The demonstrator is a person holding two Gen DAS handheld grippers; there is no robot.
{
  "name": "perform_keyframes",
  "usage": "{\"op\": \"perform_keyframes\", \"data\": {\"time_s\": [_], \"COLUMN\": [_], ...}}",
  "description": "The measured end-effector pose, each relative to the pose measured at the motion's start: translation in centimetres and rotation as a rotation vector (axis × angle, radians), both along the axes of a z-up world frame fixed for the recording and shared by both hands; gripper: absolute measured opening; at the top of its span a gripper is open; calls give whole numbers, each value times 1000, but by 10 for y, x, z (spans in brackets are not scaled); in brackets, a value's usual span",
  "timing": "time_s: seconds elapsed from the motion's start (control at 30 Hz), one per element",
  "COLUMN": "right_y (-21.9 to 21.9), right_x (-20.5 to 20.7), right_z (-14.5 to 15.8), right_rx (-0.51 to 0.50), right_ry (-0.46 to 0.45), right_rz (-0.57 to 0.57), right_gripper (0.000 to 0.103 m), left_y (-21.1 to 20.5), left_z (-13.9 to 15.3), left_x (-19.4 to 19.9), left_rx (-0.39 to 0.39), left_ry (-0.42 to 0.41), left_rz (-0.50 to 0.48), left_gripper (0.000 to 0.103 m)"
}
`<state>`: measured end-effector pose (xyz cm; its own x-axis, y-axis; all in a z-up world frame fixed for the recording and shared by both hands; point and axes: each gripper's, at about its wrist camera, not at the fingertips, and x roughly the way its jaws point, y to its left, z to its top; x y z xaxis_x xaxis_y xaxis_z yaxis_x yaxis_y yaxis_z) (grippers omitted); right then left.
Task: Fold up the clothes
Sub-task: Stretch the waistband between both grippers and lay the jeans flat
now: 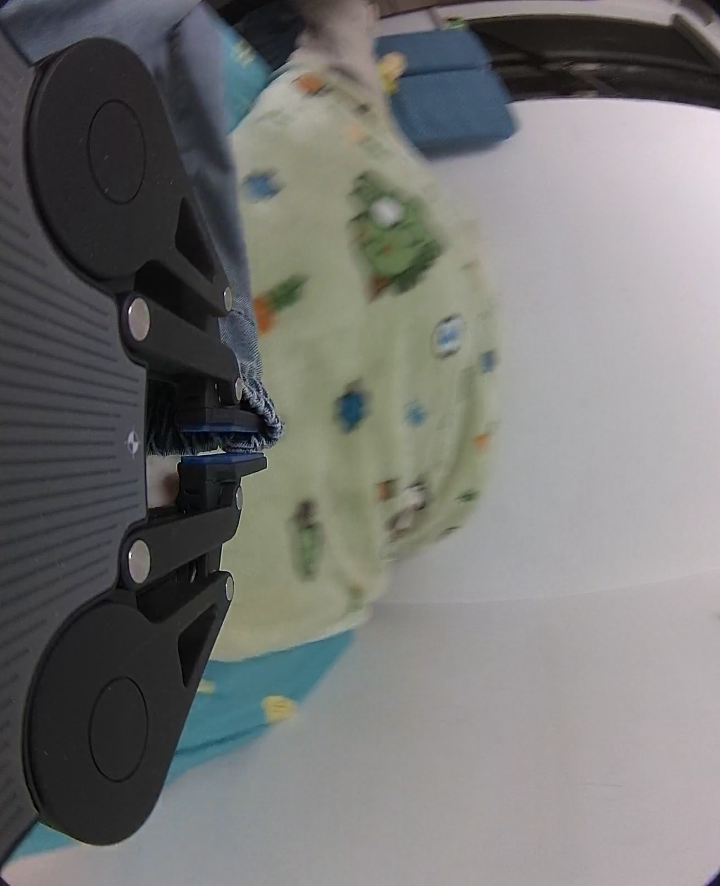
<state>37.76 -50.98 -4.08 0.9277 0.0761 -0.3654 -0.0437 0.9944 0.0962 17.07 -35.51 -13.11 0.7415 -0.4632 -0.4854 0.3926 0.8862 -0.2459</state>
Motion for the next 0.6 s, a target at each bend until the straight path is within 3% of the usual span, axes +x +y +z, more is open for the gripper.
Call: {"op": "perform_keyframes", "data": {"time_s": [0.17, 0.23, 0.27, 0.3, 0.37, 0.6], "right_y": [-16, -20, -23, -25, -28, -7], "right_x": [17, 15, 10, 5, -9, -66], "right_z": [-51, -55, -53, -50, -41, 14], "right_rx": [62, 94, 103, 112, 112, 33], "right_ry": [44, 60, 66, 72, 65, 46], "right_rz": [-19, -48, -74, -99, -128, -166], "right_gripper": [10, 14, 20, 38, 54, 50], "left_y": [4, 6, 7, 8, 9, 45], "left_z": [-15, -11, -7, -4, 6, 70], "left_x": [10, 9, 11, 11, 2, -55], "left_rx": [24, 34, 52, 70, 88, 71], "left_ry": [23, 27, 26, 27, 44, -21], "left_rz": [-8, -24, -42, -61, -112, -219], "left_gripper": [12, 20, 22, 26, 33, 43]}}
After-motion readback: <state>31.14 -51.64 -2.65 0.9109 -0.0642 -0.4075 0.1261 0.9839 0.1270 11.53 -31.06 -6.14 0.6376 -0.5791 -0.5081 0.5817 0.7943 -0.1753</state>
